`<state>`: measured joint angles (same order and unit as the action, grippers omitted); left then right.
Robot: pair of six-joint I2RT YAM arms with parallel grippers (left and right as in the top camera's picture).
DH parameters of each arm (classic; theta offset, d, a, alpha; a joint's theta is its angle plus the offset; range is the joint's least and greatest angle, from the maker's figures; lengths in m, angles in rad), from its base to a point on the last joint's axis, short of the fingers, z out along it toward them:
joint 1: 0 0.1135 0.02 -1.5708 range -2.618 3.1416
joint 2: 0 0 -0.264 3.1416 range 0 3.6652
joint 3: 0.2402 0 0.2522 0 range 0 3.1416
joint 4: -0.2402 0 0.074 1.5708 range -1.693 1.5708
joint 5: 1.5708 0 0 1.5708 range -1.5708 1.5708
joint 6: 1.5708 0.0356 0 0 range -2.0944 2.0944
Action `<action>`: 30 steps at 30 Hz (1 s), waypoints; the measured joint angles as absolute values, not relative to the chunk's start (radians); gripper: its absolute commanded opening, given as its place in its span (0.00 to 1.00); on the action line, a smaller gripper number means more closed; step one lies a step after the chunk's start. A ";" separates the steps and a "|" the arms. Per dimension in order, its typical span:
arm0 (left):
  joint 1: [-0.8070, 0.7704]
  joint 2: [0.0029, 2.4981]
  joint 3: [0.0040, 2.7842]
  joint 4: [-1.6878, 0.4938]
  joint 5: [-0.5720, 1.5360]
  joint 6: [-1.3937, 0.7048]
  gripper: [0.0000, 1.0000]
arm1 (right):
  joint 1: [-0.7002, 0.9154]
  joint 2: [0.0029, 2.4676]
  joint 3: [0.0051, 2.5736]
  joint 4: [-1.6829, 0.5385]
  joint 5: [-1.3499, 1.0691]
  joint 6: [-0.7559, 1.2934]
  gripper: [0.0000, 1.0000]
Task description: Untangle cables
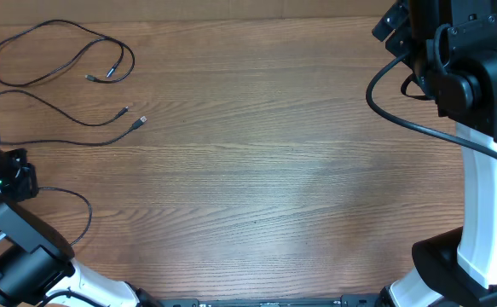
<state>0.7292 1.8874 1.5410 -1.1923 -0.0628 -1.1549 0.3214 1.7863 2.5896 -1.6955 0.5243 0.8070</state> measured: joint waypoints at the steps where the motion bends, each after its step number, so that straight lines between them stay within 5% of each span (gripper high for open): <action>1: 0.735 1.887 1.541 -1.185 -0.067 -1.161 0.04 | 0.321 1.786 2.590 -1.695 0.525 0.807 1.00; 9: 0.774 1.887 1.541 -1.152 -0.117 -1.187 0.07 | 0.321 1.786 2.590 -1.695 0.525 0.807 1.00; 11: 0.793 1.887 1.541 -1.142 -0.128 -1.190 0.27 | 0.321 1.786 2.590 -1.695 0.525 0.807 1.00; 13: 0.803 1.887 1.541 -1.135 -0.134 -1.194 0.36 | 0.321 1.786 2.590 -1.695 0.525 0.807 1.00; 23: 0.832 1.887 1.541 -1.155 -0.096 -1.169 0.42 | 0.321 1.786 2.590 -1.695 0.524 0.808 1.00; 30: 0.830 1.887 1.541 -1.112 0.136 -0.915 0.45 | 0.321 1.786 2.590 -1.695 0.525 0.807 1.00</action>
